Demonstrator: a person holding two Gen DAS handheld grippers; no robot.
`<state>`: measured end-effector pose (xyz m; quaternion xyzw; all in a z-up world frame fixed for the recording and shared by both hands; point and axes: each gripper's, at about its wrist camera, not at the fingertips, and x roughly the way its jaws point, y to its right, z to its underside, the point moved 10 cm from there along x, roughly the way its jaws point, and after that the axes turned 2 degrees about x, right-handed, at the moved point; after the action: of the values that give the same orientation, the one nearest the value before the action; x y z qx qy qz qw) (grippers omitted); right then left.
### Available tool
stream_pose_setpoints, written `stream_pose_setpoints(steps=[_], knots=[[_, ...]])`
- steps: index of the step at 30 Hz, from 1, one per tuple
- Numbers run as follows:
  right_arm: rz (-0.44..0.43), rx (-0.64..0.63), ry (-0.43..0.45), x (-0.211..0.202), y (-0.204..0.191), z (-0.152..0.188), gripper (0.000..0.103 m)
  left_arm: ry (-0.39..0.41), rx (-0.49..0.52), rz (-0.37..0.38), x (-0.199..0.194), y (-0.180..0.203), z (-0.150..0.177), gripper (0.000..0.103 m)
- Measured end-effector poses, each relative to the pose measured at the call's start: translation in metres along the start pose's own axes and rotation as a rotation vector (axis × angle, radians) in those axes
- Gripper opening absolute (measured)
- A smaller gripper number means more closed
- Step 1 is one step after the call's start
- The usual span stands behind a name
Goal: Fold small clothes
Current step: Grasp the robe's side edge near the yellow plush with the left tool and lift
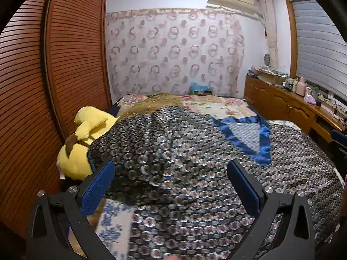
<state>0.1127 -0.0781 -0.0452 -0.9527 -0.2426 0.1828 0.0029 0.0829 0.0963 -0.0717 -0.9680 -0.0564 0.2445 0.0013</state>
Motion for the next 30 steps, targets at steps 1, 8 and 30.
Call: stream_pose_setpoints(steps=[1,8,30], knots=[[-0.005,-0.006,-0.005,0.001,0.000,0.000,0.103,-0.006,-0.001,-0.001,0.002,-0.004,0.002,0.103],[-0.067,-0.051,-0.042,0.014,-0.013,0.000,0.103,-0.063,-0.004,-0.026,0.022,-0.046,0.021,0.103],[-0.168,-0.121,-0.176,0.054,-0.028,0.003,0.103,-0.247,-0.112,0.076,0.111,-0.132,0.042,0.074]])
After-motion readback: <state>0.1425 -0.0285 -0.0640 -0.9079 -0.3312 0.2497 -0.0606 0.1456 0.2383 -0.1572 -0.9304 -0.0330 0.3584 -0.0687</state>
